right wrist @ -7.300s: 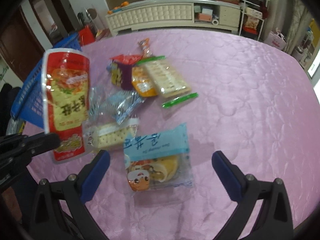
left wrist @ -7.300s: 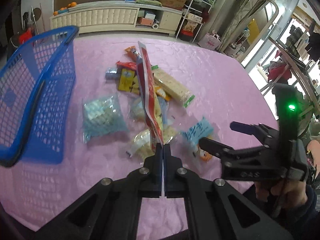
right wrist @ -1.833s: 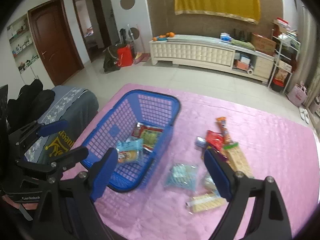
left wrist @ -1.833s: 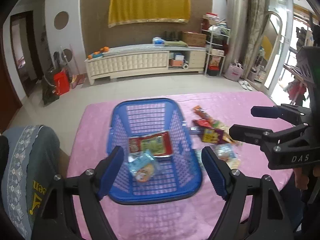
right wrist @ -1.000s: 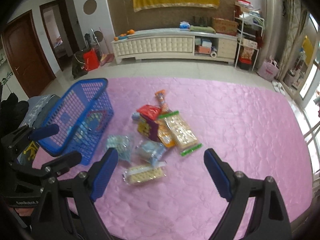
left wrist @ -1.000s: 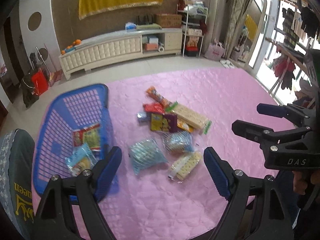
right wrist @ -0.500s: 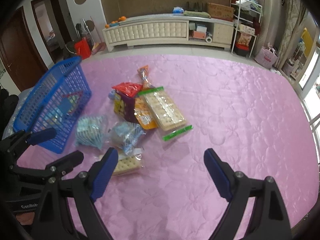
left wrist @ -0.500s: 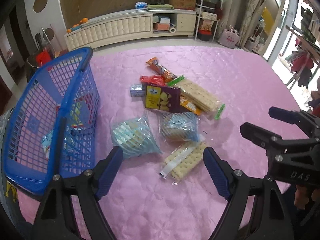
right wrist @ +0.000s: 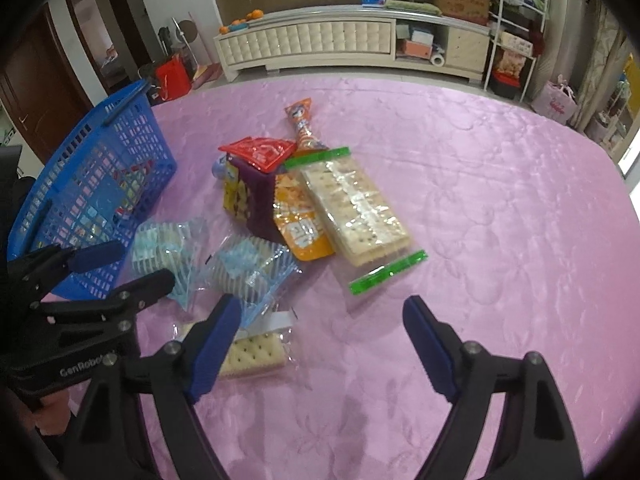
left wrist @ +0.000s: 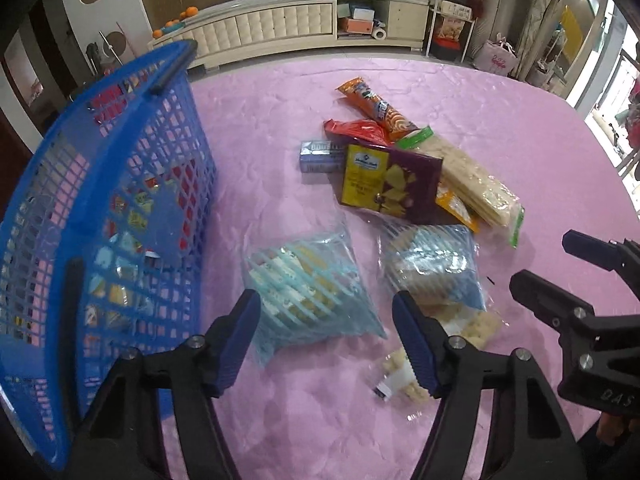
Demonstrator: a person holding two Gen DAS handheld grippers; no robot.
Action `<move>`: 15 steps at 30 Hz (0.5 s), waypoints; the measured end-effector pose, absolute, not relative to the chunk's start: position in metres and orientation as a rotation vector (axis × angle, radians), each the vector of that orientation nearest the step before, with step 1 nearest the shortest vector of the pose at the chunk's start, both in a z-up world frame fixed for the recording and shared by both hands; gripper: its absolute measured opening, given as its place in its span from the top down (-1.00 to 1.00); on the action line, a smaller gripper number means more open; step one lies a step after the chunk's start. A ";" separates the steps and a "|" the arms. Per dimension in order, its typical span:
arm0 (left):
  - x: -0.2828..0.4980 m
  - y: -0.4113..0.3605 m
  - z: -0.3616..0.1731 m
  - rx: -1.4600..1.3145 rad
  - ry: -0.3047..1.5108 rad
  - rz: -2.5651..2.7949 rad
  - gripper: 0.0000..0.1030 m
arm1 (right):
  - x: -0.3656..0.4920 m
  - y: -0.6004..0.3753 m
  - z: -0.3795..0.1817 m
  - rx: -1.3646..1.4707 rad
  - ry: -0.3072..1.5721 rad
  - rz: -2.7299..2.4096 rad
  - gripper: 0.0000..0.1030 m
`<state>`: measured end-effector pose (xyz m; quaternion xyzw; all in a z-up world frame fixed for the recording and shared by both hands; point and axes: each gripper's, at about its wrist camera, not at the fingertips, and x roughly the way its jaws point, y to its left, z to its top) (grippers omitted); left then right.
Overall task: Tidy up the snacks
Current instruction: 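Reach the left tool to the clear blue-striped cracker bag and grasp it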
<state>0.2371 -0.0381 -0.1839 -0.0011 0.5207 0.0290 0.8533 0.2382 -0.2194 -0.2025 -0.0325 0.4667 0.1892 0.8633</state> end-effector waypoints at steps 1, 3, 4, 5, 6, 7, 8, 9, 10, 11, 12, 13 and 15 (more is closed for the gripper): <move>0.240 -0.037 -0.187 0.002 1.099 0.066 -0.29 | 0.239 -0.219 -0.204 -0.066 0.980 0.398 -0.67; 0.244 -0.037 -0.190 0.017 1.102 0.080 -0.29 | 0.241 -0.219 -0.206 -0.062 0.985 0.400 -0.67; 0.246 -0.037 -0.191 0.031 1.099 0.083 -0.29 | 0.242 -0.219 -0.207 -0.060 0.987 0.401 -0.67; 0.249 -0.037 -0.192 0.049 1.096 0.093 -0.29 | 0.243 -0.219 -0.208 -0.059 0.988 0.400 -0.67; 0.251 -0.037 -0.193 0.066 1.097 0.105 -0.29 | 0.243 -0.220 -0.208 -0.058 0.988 0.400 -0.67; 0.255 -0.036 -0.195 0.078 1.109 0.121 -0.29 | 0.243 -0.221 -0.209 -0.056 0.989 0.399 -0.67; 0.257 -0.034 -0.198 0.067 1.122 0.120 -0.30 | 0.244 -0.221 -0.209 -0.055 0.990 0.398 -0.67; 0.260 -0.034 -0.199 0.065 1.125 0.121 -0.30 | 0.244 -0.222 -0.208 -0.053 0.989 0.396 -0.67; 0.261 -0.034 -0.200 0.068 1.134 0.122 -0.30 | 0.243 -0.223 -0.208 -0.051 0.989 0.394 -0.67; 0.263 -0.035 -0.200 0.076 1.138 0.124 -0.30 | 0.243 -0.224 -0.207 -0.049 0.989 0.393 -0.67; 0.265 -0.036 -0.202 0.084 1.142 0.125 -0.30 | 0.243 -0.225 -0.207 -0.046 0.990 0.392 -0.67; 0.266 -0.036 -0.203 0.086 1.143 0.124 -0.30 | 0.243 -0.225 -0.207 -0.043 0.991 0.391 -0.67; 0.266 -0.034 -0.202 0.065 1.145 0.118 -0.07 | 0.244 -0.226 -0.207 -0.032 0.995 0.393 -0.67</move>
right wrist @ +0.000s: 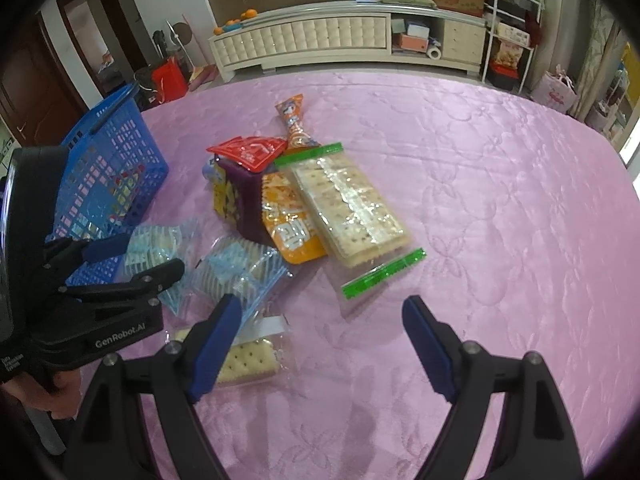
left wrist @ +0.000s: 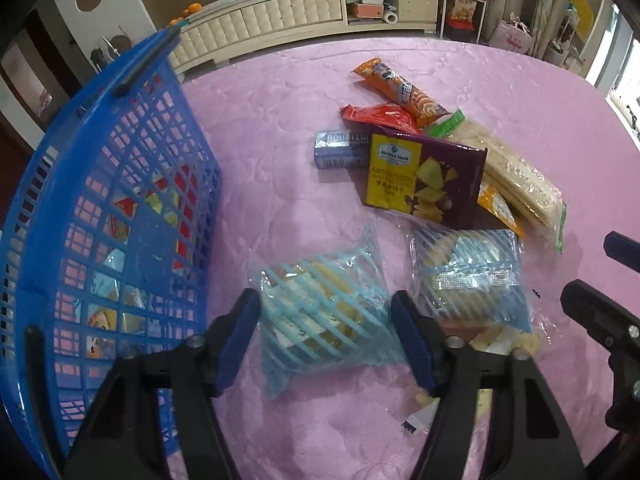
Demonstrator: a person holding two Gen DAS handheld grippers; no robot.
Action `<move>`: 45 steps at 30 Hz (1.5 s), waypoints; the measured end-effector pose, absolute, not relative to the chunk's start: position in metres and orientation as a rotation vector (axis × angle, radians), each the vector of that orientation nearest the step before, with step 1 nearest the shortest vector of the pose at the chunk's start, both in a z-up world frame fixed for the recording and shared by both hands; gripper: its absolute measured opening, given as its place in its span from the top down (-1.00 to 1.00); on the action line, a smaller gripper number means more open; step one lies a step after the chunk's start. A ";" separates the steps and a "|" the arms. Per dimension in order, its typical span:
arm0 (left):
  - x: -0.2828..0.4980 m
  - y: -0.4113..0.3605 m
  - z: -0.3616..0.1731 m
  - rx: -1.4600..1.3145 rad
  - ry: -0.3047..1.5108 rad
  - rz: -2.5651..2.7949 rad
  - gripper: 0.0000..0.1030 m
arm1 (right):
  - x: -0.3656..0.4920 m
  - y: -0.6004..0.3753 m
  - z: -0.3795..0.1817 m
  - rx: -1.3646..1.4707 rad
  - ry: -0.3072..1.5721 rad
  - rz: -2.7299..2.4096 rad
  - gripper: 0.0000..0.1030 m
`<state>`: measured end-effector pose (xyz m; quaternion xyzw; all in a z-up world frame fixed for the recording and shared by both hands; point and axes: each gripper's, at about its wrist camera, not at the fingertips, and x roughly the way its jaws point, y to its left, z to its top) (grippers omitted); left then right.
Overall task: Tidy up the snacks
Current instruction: 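Reach the left tool to the clear blue-striped cracker bag and grasp it, then drop the cracker bag into the basket with the left tool while the right tool grasps another clear bag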
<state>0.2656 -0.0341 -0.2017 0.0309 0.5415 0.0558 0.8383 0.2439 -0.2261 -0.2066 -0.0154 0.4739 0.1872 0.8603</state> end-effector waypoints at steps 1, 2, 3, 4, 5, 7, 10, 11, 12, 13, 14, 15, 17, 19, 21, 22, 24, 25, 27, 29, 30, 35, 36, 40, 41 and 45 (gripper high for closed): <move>0.264 -0.032 -0.200 0.049 1.142 0.113 -0.04 | 0.244 -0.227 -0.206 -0.024 0.998 0.395 -0.67; 0.262 -0.031 -0.198 0.031 1.147 0.091 -0.02 | 0.243 -0.227 -0.205 -0.020 0.999 0.395 -0.67; 0.259 -0.030 -0.197 0.028 1.149 0.082 -0.02 | 0.243 -0.227 -0.204 -0.019 0.998 0.391 -0.67; 0.255 -0.031 -0.195 0.030 1.146 0.072 -0.01 | 0.242 -0.227 -0.203 -0.021 0.998 0.387 -0.67; 0.252 -0.032 -0.194 0.030 1.142 0.067 -0.01 | 0.241 -0.227 -0.202 -0.021 0.997 0.388 -0.67; 0.244 -0.037 -0.188 0.033 1.123 0.054 -0.01 | 0.240 -0.226 -0.200 -0.021 0.997 0.390 -0.67; 0.231 -0.043 -0.171 0.029 1.072 0.030 -0.01 | 0.236 -0.226 -0.194 -0.024 0.989 0.393 -0.67; 0.228 -0.044 -0.165 0.029 1.053 0.024 -0.01 | 0.235 -0.226 -0.192 -0.023 0.986 0.393 -0.66; 0.223 -0.046 -0.158 0.030 1.033 0.018 -0.01 | 0.234 -0.226 -0.190 -0.019 0.987 0.397 -0.66; 0.219 -0.047 -0.151 0.035 1.014 0.013 -0.01 | 0.233 -0.226 -0.189 -0.013 0.987 0.402 -0.66; 0.217 -0.047 -0.145 0.037 0.999 0.007 -0.01 | 0.233 -0.225 -0.187 -0.007 0.988 0.405 -0.66; 0.213 -0.049 -0.139 0.037 0.984 -0.001 -0.01 | 0.232 -0.223 -0.184 -0.008 0.986 0.406 -0.66; 0.206 -0.047 -0.127 0.031 0.954 -0.008 -0.01 | 0.230 -0.219 -0.180 -0.013 0.981 0.409 -0.66; 0.201 -0.042 -0.115 0.024 0.925 -0.002 -0.01 | 0.229 -0.213 -0.176 -0.016 0.976 0.418 -0.66; 0.198 -0.035 -0.106 0.018 0.903 0.001 -0.01 | 0.229 -0.205 -0.174 -0.015 0.979 0.429 -0.66; 0.195 -0.029 -0.100 0.010 0.886 -0.001 -0.01 | 0.229 -0.201 -0.173 -0.014 0.982 0.434 -0.66; 0.191 -0.020 -0.091 -0.007 0.844 -0.017 -0.01 | 0.231 -0.192 -0.173 -0.017 0.987 0.442 -0.66; 0.188 -0.015 -0.086 -0.019 0.821 -0.021 -0.01 | 0.232 -0.187 -0.174 -0.023 0.990 0.445 -0.66; 0.184 -0.005 -0.077 -0.030 0.806 -0.008 -0.01 | 0.234 -0.178 -0.176 -0.038 0.993 0.444 -0.66; 0.177 0.008 -0.065 -0.034 0.788 0.010 -0.01 | 0.238 -0.170 -0.179 -0.050 1.004 0.436 -0.66; 0.173 0.016 -0.059 -0.040 0.777 0.019 -0.01 | 0.240 -0.166 -0.181 -0.055 1.008 0.431 -0.66; 0.161 0.056 -0.036 -0.076 0.739 0.078 -0.01 | 0.246 -0.150 -0.191 -0.078 1.032 0.419 -0.66; 0.159 0.064 -0.035 -0.079 0.737 0.094 -0.01 | 0.248 -0.146 -0.194 -0.080 1.042 0.418 -0.66; 0.160 0.094 -0.042 -0.099 0.769 0.144 -0.01 | 0.255 -0.135 -0.204 -0.099 1.065 0.389 -0.66; 0.160 0.100 -0.045 -0.099 0.778 0.148 -0.01 | 0.255 -0.132 -0.206 -0.114 1.069 0.378 -0.65; 0.170 0.116 -0.066 -0.104 0.830 0.163 -0.01 | 0.256 -0.120 -0.218 -0.156 1.097 0.354 -0.60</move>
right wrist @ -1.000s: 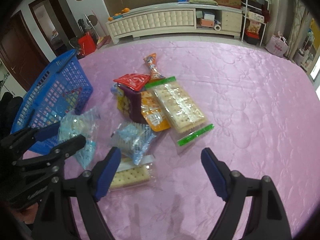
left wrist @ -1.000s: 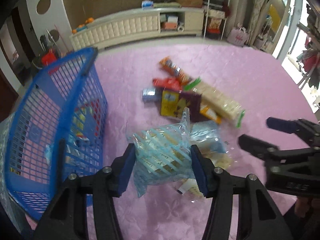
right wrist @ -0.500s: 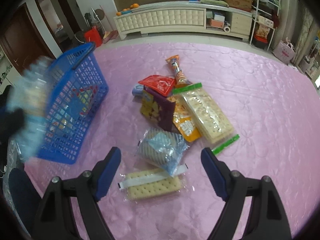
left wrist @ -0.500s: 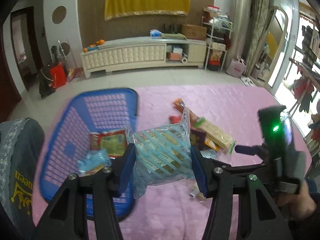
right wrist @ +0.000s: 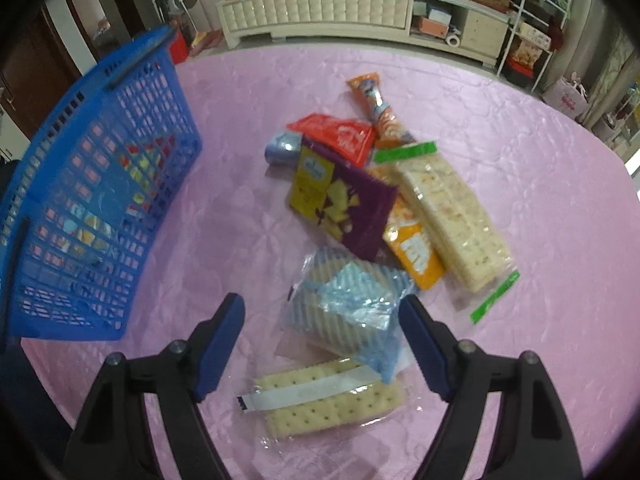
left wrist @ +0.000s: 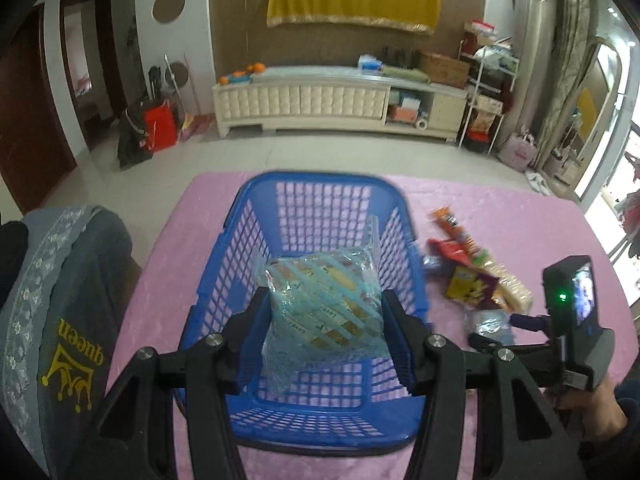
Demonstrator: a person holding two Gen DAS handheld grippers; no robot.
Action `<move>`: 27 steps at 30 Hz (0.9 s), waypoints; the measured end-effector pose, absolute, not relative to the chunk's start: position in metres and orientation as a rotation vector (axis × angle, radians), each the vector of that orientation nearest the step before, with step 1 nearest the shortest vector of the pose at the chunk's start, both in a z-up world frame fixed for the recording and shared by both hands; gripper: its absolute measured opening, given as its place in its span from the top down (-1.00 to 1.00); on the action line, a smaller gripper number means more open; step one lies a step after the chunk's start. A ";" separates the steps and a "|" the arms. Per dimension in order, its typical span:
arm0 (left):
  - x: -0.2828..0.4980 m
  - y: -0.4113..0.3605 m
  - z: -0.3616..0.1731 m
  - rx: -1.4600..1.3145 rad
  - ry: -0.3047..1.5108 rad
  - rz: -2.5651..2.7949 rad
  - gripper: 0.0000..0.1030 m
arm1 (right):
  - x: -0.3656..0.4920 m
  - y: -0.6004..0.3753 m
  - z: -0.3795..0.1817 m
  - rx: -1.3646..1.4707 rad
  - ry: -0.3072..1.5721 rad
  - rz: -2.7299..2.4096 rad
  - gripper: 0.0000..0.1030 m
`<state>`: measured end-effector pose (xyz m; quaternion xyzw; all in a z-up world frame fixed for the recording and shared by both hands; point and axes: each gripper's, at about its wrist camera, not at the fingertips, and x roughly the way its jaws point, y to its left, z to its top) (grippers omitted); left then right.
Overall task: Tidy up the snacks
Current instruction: 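Drop the cracker bag into the basket with the left tool while the right tool grasps another clear bag, then carry the clear bag to the blue basket and open the right tool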
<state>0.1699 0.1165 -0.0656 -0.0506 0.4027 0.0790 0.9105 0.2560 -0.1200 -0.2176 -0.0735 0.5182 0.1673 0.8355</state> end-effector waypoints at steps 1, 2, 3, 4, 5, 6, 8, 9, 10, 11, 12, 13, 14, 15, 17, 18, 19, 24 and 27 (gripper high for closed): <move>0.174 0.119 -0.072 -0.116 0.853 0.153 -0.01 | 0.256 -0.118 -0.219 -0.168 1.093 0.347 -0.60; 0.177 0.121 -0.078 -0.127 0.871 0.140 -0.01 | 0.256 -0.116 -0.220 -0.176 1.091 0.344 -0.60; 0.180 0.122 -0.083 -0.133 0.886 0.125 -0.01 | 0.256 -0.115 -0.222 -0.182 1.091 0.345 -0.60; 0.183 0.122 -0.089 -0.137 0.902 0.108 -0.02 | 0.257 -0.113 -0.225 -0.184 1.093 0.347 -0.60; 0.185 0.121 -0.093 -0.136 0.913 0.095 -0.02 | 0.258 -0.112 -0.227 -0.190 1.096 0.344 -0.59; 0.187 0.119 -0.098 -0.132 0.924 0.082 -0.02 | 0.260 -0.111 -0.230 -0.205 1.100 0.336 -0.57; 0.191 0.116 -0.107 -0.132 0.946 0.066 -0.02 | 0.260 -0.110 -0.235 -0.217 1.105 0.332 -0.50; 0.193 0.117 -0.111 -0.135 0.960 0.058 -0.02 | 0.261 -0.110 -0.237 -0.218 1.108 0.339 -0.48; 0.195 0.117 -0.116 -0.139 0.976 0.051 -0.02 | 0.260 -0.109 -0.237 -0.221 1.106 0.343 -0.45; 0.196 0.116 -0.120 -0.143 0.987 0.044 -0.02 | 0.260 -0.109 -0.237 -0.228 1.105 0.346 -0.42; 0.196 0.115 -0.121 -0.144 0.993 0.034 -0.02 | 0.260 -0.108 -0.236 -0.238 1.098 0.348 -0.33; 0.195 0.113 -0.124 -0.146 1.002 0.021 -0.02 | 0.259 -0.108 -0.236 -0.247 1.091 0.347 -0.23; 0.195 0.113 -0.127 -0.149 1.008 0.017 -0.02 | 0.258 -0.107 -0.235 -0.249 1.080 0.350 -0.17; 0.194 0.113 -0.129 -0.153 1.009 0.020 -0.03 | 0.257 -0.107 -0.234 -0.247 1.079 0.352 -0.11; 0.192 0.115 -0.131 -0.167 1.009 0.024 -0.05 | 0.257 -0.108 -0.232 -0.235 1.076 0.363 -0.07; 0.192 0.115 -0.132 -0.176 1.011 0.024 -0.06 | 0.255 -0.107 -0.231 -0.229 1.073 0.367 -0.06; 0.192 0.116 -0.133 -0.181 1.016 0.024 -0.06 | 0.254 -0.108 -0.230 -0.223 1.068 0.369 -0.06; 0.189 0.118 -0.130 -0.157 1.019 0.058 -0.26 | 0.243 -0.110 -0.221 -0.187 1.056 0.398 -0.04; 0.183 0.118 -0.123 -0.156 1.003 0.063 -0.34 | 0.236 -0.113 -0.211 -0.166 1.049 0.424 -0.04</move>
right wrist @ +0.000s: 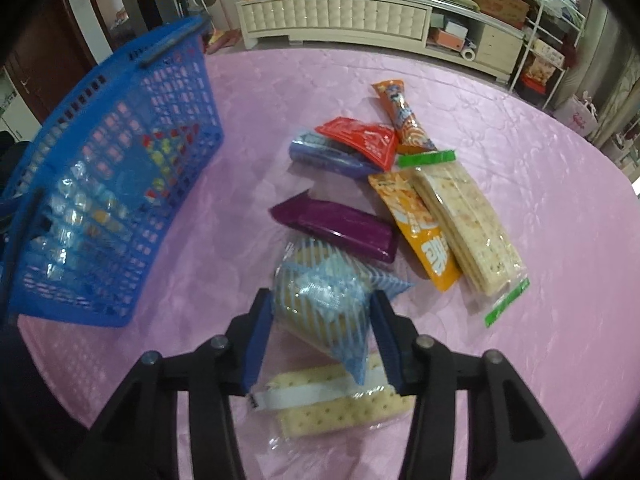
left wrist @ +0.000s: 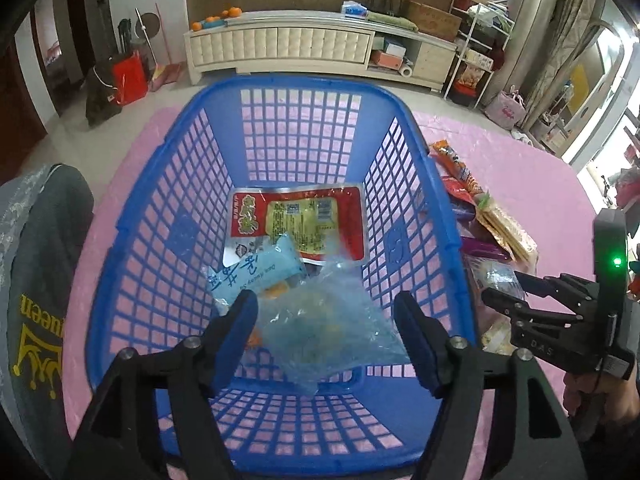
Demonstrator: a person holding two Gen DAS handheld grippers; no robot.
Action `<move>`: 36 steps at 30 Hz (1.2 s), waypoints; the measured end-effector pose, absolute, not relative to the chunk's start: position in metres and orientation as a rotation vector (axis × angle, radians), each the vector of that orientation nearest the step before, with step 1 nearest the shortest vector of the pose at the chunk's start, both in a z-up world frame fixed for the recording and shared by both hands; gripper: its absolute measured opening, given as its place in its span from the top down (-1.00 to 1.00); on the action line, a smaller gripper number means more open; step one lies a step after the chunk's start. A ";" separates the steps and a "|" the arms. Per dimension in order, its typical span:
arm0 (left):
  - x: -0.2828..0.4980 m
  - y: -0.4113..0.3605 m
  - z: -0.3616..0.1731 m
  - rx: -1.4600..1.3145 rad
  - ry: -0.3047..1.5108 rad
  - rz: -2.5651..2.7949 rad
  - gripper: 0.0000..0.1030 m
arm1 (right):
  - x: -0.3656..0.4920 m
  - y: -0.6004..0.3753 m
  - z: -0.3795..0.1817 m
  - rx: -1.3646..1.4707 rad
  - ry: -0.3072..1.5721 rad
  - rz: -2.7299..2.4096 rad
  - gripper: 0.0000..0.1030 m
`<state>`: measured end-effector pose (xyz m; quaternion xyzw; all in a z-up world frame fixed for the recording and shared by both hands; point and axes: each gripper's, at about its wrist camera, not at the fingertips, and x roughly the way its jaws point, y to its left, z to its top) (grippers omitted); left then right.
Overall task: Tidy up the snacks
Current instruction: 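Carry the clear bag to the blue basket and open the right tool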
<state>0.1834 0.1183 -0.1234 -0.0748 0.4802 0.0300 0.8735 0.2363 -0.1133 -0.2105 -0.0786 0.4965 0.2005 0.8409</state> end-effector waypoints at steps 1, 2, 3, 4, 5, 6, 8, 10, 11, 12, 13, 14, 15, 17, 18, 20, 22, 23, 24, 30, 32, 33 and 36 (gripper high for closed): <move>0.181 0.117 -0.120 -0.156 0.998 0.064 -0.34 | 0.234 -0.114 -0.207 -0.161 1.045 0.430 -0.04; 0.180 0.117 -0.117 -0.152 0.994 0.065 -0.34 | 0.232 -0.115 -0.203 -0.156 1.041 0.436 -0.04; 0.177 0.115 -0.114 -0.148 0.987 0.065 -0.34 | 0.228 -0.115 -0.197 -0.146 1.030 0.442 -0.04; 0.173 0.113 -0.110 -0.144 0.980 0.067 -0.34 | 0.224 -0.116 -0.191 -0.140 1.019 0.447 -0.04; 0.170 0.112 -0.107 -0.142 0.975 0.072 -0.34 | 0.221 -0.117 -0.186 -0.136 1.010 0.452 -0.04; 0.167 0.113 -0.105 -0.143 0.969 0.073 -0.34 | 0.215 -0.117 -0.179 -0.130 0.994 0.458 -0.04; 0.159 0.111 -0.095 -0.147 0.948 0.078 -0.34 | 0.208 -0.120 -0.167 -0.123 0.967 0.468 -0.04; 0.152 0.108 -0.087 -0.148 0.929 0.082 -0.34 | 0.202 -0.123 -0.153 -0.113 0.937 0.481 -0.04; 0.148 0.107 -0.081 -0.150 0.918 0.085 -0.34 | 0.197 -0.124 -0.145 -0.107 0.922 0.491 -0.04; 0.143 0.107 -0.077 -0.152 0.906 0.086 -0.34 | 0.193 -0.124 -0.138 -0.105 0.908 0.500 -0.04; 0.137 0.107 -0.070 -0.154 0.891 0.087 -0.34 | 0.188 -0.125 -0.130 -0.104 0.891 0.508 -0.04; 0.133 0.107 -0.066 -0.156 0.881 0.088 -0.35 | 0.183 -0.125 -0.121 -0.103 0.869 0.515 -0.04; 0.131 0.108 -0.062 -0.157 0.870 0.089 -0.34 | 0.178 -0.125 -0.112 -0.106 0.847 0.524 -0.04; 0.123 0.111 -0.053 -0.160 0.847 0.093 -0.41 | 0.172 -0.121 -0.099 -0.109 0.816 0.541 -0.04; 0.120 0.111 -0.049 -0.160 0.836 0.093 -0.41 | 0.169 -0.119 -0.092 -0.114 0.797 0.552 -0.04; 0.114 0.112 -0.043 -0.159 0.818 0.097 -0.41 | 0.162 -0.112 -0.079 -0.127 0.768 0.571 -0.04; 0.108 0.114 -0.037 -0.159 0.802 0.099 -0.41 | 0.157 -0.104 -0.069 -0.141 0.742 0.589 -0.04; 0.105 0.116 -0.035 -0.159 0.794 0.102 -0.41 | 0.154 -0.099 -0.064 -0.150 0.731 0.600 -0.04; 0.103 0.117 -0.035 -0.161 0.788 0.105 -0.41 | 0.155 -0.095 -0.062 -0.152 0.727 0.607 -0.04; 0.094 0.135 -0.033 -0.166 0.761 0.131 -0.51 | 0.153 -0.063 -0.053 -0.187 0.713 0.662 -0.04; 0.094 0.142 -0.035 -0.176 0.760 0.139 -0.51 | 0.156 -0.051 -0.055 -0.203 0.716 0.679 -0.04; 0.095 0.148 -0.037 -0.185 0.761 0.144 -0.51 | 0.158 -0.043 -0.056 -0.214 0.718 0.685 -0.04; 0.098 0.161 -0.044 -0.202 0.767 0.159 -0.51 | 0.163 -0.026 -0.061 -0.239 0.733 0.702 -0.04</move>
